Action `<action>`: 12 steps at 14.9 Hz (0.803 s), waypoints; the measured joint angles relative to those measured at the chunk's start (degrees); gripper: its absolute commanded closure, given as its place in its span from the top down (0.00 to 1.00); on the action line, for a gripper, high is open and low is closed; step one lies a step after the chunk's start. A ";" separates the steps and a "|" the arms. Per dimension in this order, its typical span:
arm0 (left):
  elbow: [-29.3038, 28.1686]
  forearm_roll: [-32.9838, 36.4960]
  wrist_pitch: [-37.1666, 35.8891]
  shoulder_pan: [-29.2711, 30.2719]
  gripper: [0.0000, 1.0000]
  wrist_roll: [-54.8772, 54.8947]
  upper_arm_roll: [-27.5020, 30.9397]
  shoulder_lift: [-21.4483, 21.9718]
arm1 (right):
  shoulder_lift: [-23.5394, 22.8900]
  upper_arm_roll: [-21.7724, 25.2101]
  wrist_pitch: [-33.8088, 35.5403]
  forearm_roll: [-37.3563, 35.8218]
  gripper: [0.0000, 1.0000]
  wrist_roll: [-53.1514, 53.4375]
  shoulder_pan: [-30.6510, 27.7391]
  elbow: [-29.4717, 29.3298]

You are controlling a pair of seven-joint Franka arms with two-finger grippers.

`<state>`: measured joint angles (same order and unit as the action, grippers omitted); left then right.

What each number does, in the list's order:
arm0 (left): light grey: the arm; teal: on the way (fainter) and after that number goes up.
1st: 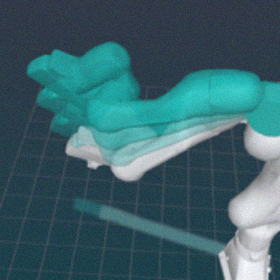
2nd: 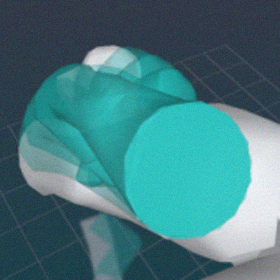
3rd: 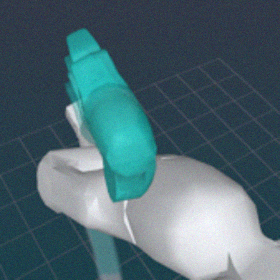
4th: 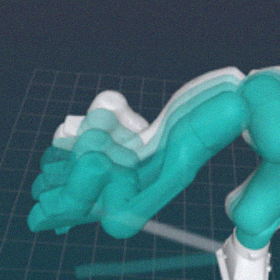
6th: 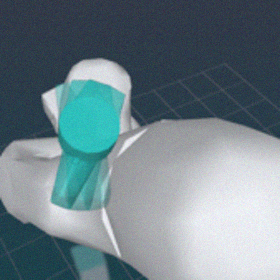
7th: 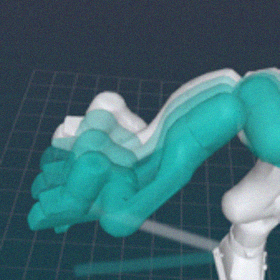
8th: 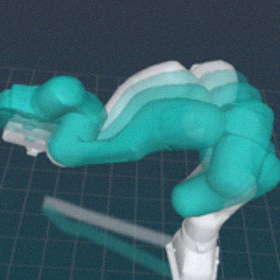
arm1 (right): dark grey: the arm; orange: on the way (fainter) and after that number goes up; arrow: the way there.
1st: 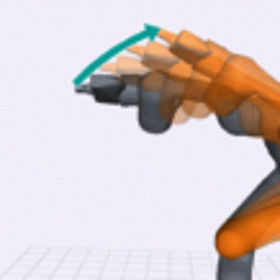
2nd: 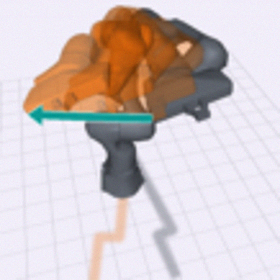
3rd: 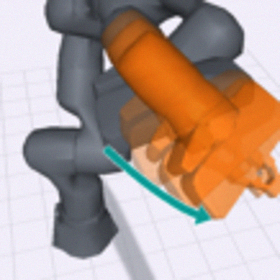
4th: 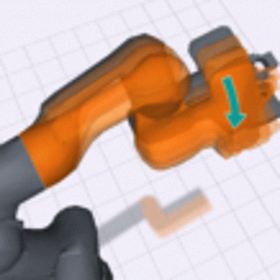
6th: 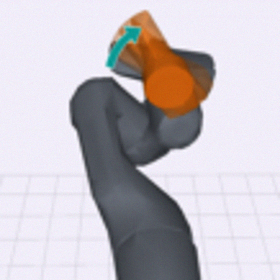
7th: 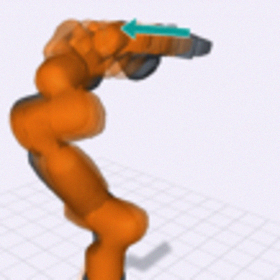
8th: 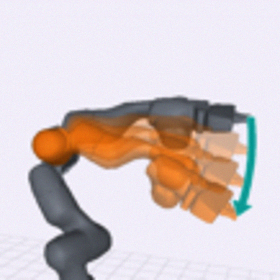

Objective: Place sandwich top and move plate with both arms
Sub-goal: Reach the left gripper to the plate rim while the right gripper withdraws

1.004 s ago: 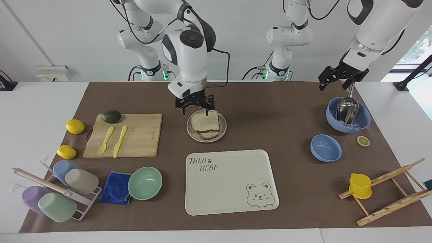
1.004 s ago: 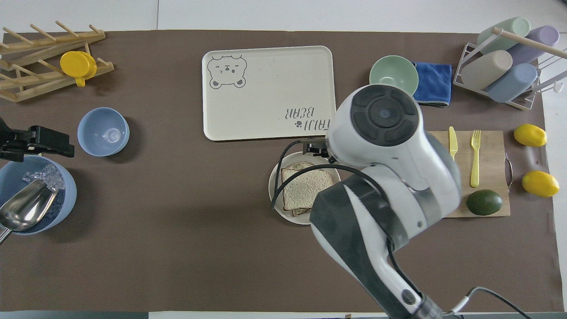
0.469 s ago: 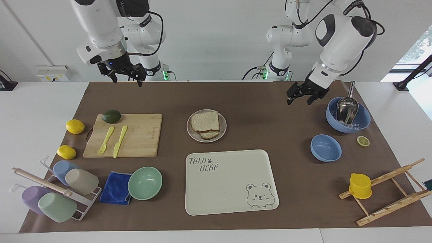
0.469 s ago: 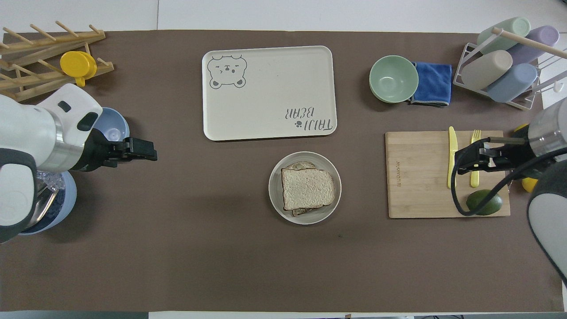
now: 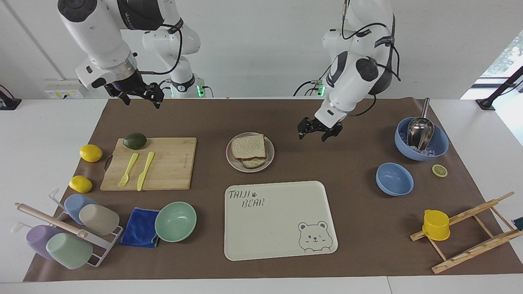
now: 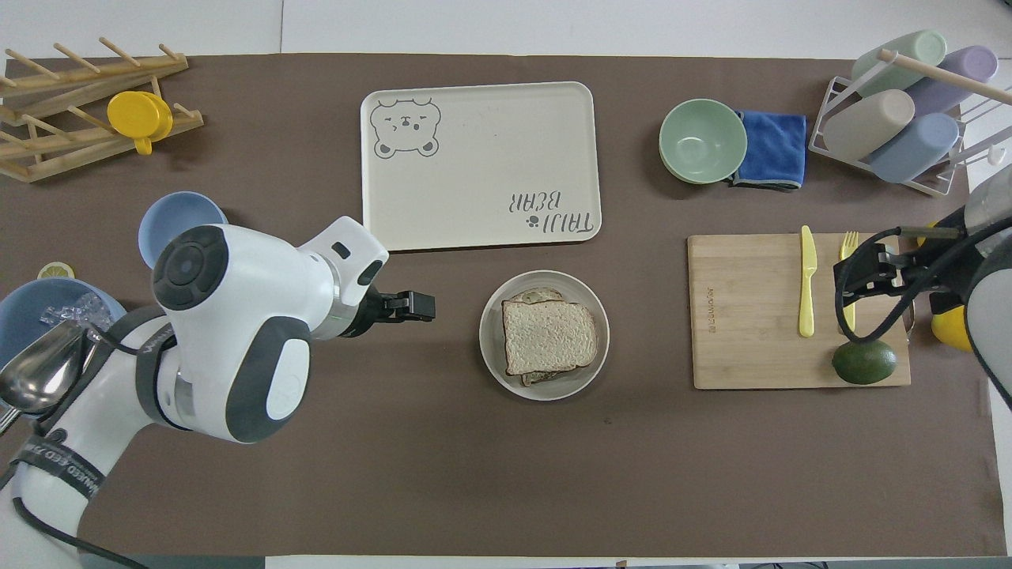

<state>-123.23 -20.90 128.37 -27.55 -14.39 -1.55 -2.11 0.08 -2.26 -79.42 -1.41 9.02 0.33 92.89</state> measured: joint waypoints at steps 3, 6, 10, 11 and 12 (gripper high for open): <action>-2.55 -3.66 7.22 -4.30 1.00 -0.33 0.05 -3.30 | -2.53 0.96 1.40 0.00 1.00 -0.60 0.88 -3.48; -3.71 -4.13 10.51 -6.59 1.00 -2.41 0.15 -5.09 | -2.63 4.32 2.55 0.08 1.00 -3.10 2.47 -3.86; -3.86 -4.15 13.56 -8.89 1.00 -3.86 0.11 -7.71 | -2.19 5.21 2.94 0.12 1.00 -3.51 3.72 -3.67; -3.86 -4.16 13.73 -9.11 0.97 -3.97 0.11 -8.01 | -1.86 5.22 2.92 0.12 1.00 -3.51 3.86 -3.34; -3.86 -4.17 13.77 -9.20 0.93 -4.10 0.12 -8.12 | -1.42 5.22 2.77 0.12 1.00 -3.52 3.87 -2.87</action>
<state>-127.08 -25.06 142.14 -36.75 -18.49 -1.43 -10.23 -1.33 2.96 -76.65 -1.29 5.51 4.20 90.02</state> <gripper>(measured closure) 0.004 0.000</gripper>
